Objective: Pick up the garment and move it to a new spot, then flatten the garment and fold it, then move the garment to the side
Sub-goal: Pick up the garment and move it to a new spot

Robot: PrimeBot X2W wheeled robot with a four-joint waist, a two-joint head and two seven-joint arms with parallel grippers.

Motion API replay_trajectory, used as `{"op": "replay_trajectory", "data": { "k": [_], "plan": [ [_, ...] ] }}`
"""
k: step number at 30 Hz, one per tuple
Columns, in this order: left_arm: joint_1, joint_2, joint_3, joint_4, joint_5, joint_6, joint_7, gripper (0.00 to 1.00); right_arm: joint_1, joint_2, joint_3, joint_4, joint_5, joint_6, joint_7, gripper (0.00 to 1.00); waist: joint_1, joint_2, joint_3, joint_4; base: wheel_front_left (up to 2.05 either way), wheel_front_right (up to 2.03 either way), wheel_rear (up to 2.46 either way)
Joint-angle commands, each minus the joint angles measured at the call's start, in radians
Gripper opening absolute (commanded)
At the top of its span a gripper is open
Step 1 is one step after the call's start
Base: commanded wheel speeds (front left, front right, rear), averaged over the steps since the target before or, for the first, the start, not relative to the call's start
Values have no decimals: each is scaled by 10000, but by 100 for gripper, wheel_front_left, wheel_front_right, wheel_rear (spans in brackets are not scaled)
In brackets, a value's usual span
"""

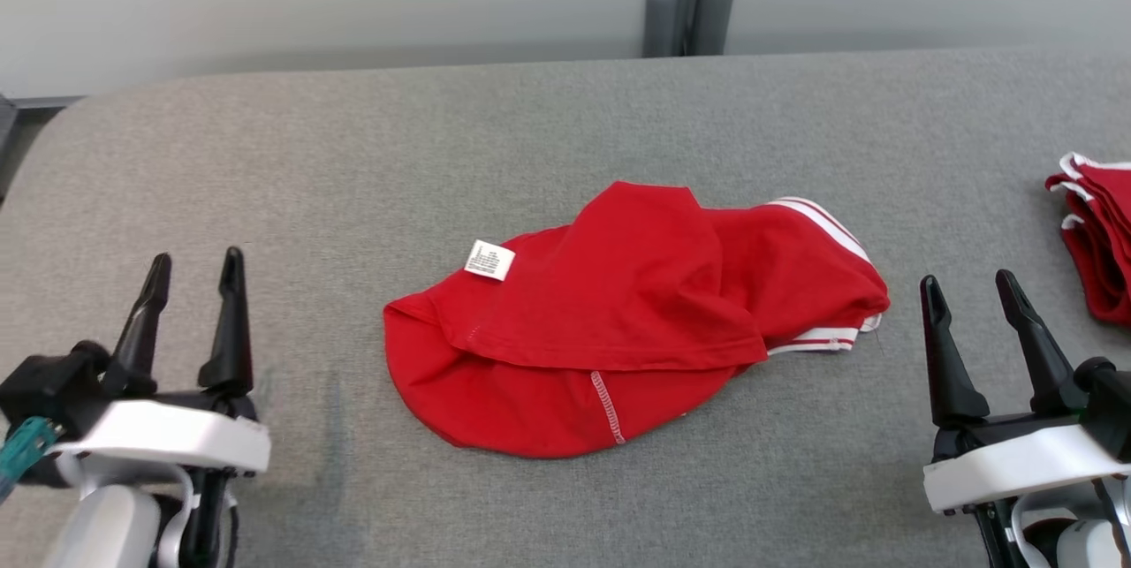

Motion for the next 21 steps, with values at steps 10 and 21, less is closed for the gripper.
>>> {"op": "replay_trajectory", "data": {
  "k": [10,21],
  "plan": [
    [1195,146,619,-580,463,-762,-60,100,552,-48,-29,-29,-56,2,175,100,0,0,-775,242,0,0,0],
    [2153,214,155,-1059,1020,-543,110,100,1168,-48,25,-37,35,2,301,100,0,0,-1331,158,0,0,0]
  ]
}}
